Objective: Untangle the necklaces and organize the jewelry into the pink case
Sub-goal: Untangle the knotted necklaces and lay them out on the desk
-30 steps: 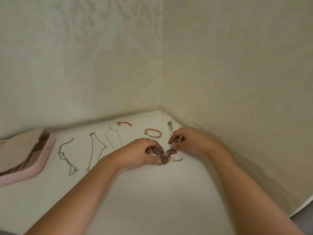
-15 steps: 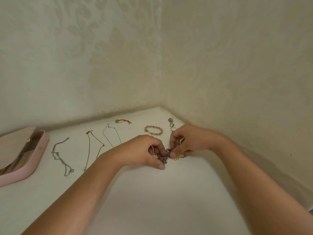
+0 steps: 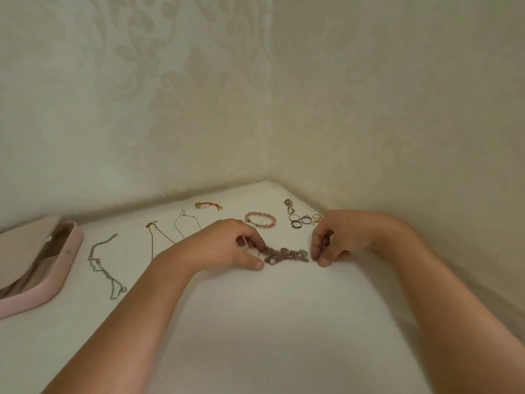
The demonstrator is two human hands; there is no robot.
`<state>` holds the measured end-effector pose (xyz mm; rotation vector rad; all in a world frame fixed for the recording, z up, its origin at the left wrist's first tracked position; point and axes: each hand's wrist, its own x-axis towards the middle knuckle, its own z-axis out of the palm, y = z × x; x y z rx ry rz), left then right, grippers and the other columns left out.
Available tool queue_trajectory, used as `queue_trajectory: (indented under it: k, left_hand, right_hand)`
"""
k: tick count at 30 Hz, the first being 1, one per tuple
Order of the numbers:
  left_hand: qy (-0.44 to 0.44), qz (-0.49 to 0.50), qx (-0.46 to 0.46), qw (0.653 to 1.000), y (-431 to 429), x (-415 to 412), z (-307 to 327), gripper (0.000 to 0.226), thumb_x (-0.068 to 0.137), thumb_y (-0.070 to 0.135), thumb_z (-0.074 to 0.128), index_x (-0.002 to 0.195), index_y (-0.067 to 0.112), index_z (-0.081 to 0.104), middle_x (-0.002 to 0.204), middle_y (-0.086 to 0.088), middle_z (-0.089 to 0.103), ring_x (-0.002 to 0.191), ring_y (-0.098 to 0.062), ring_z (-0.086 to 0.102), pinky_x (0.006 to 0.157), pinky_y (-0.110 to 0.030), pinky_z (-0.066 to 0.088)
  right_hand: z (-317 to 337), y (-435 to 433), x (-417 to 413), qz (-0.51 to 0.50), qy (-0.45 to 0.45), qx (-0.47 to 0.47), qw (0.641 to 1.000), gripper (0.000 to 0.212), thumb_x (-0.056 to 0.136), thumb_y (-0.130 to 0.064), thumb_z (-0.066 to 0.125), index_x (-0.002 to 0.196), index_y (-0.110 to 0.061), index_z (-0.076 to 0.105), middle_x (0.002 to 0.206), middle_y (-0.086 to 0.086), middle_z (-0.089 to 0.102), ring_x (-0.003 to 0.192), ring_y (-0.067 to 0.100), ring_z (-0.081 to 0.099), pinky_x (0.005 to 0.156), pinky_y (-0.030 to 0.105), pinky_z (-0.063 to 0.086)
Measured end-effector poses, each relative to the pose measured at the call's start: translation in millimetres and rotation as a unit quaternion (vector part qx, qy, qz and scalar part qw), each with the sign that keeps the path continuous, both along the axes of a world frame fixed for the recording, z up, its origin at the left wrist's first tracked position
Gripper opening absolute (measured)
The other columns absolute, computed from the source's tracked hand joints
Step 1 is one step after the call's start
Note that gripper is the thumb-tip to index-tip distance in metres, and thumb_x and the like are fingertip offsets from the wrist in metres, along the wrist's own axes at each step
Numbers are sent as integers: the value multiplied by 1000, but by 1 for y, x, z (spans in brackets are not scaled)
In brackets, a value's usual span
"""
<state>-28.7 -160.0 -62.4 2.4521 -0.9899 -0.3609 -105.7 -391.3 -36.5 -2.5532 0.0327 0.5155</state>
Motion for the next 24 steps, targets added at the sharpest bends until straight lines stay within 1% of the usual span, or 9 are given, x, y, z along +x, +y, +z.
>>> queue_trajectory:
  k: [3, 5, 10, 12, 14, 17, 20, 22, 24]
  left_hand:
    - [-18, 8, 27, 999, 1, 3, -2, 54, 75, 44, 77, 125, 34, 58, 128, 14, 51, 120, -6, 46, 89, -19, 35]
    - [-28, 12, 36, 999, 1, 4, -4, 61, 75, 49, 75, 130, 34, 54, 137, 13, 48, 125, -7, 44, 94, -20, 33]
    - [-32, 39, 55, 997, 2, 6, -5, 69, 75, 54, 72, 136, 34, 47, 145, 12, 41, 131, -9, 39, 94, -20, 30]
    - [-34, 46, 54, 997, 3, 5, -4, 70, 75, 53, 73, 136, 33, 47, 146, 11, 40, 132, -10, 38, 93, -20, 30]
    - [-50, 43, 31, 997, 1, 1, -2, 70, 74, 50, 76, 135, 31, 48, 145, 10, 40, 132, -9, 38, 94, -19, 29]
    - [-92, -13, -35, 995, -14, -16, 2, 59, 74, 46, 77, 127, 30, 56, 138, 11, 45, 129, -6, 39, 94, -13, 26]
    - [-92, -109, -31, 989, -40, -48, -5, 53, 76, 49, 73, 124, 32, 59, 123, 15, 53, 116, -1, 46, 95, -16, 34]
    - [-90, -142, -25, 985, -53, -61, -12, 38, 82, 46, 69, 116, 30, 62, 106, 14, 53, 101, -2, 48, 86, -18, 39]
    - [-87, -140, -35, 986, -56, -62, -14, 18, 87, 38, 65, 99, 24, 64, 88, 15, 50, 83, -1, 48, 72, -15, 38]
  right_hand:
    - [5, -4, -5, 4, 37, -31, 999, 18, 75, -10, 79, 72, -26, 70, 61, -9, 61, 53, 5, 52, 55, 14, 42]
    - [7, -5, -6, -1, 56, -45, 997, 17, 73, -13, 81, 70, -26, 70, 59, -12, 62, 55, 5, 52, 56, 15, 41]
    - [15, -3, -14, 30, 124, -116, 985, 16, 69, -19, 83, 66, -29, 71, 57, -14, 64, 65, 3, 54, 71, 21, 42]
    - [17, 0, -16, 41, 139, -132, 981, 18, 70, -19, 83, 65, -30, 70, 56, -16, 63, 63, 0, 54, 73, 20, 42]
    - [18, 3, -18, 52, 146, -133, 979, 17, 71, -18, 82, 67, -29, 70, 57, -15, 63, 58, -2, 54, 69, 17, 42]
    - [18, 6, -19, 47, 134, -143, 979, 17, 71, -19, 83, 77, -25, 68, 66, -13, 63, 57, 0, 54, 59, 13, 41]
    - [16, 2, -18, 11, 121, -159, 980, 27, 66, -24, 86, 84, -21, 66, 79, -3, 65, 65, 10, 55, 61, 18, 44]
    - [15, -1, -17, -11, 121, -148, 982, 27, 65, -22, 87, 84, -19, 68, 82, 1, 67, 68, 14, 58, 66, 22, 50]
    - [14, -4, -17, -19, 119, -133, 984, 23, 66, -18, 87, 82, -17, 70, 78, 0, 67, 66, 12, 60, 68, 22, 51]
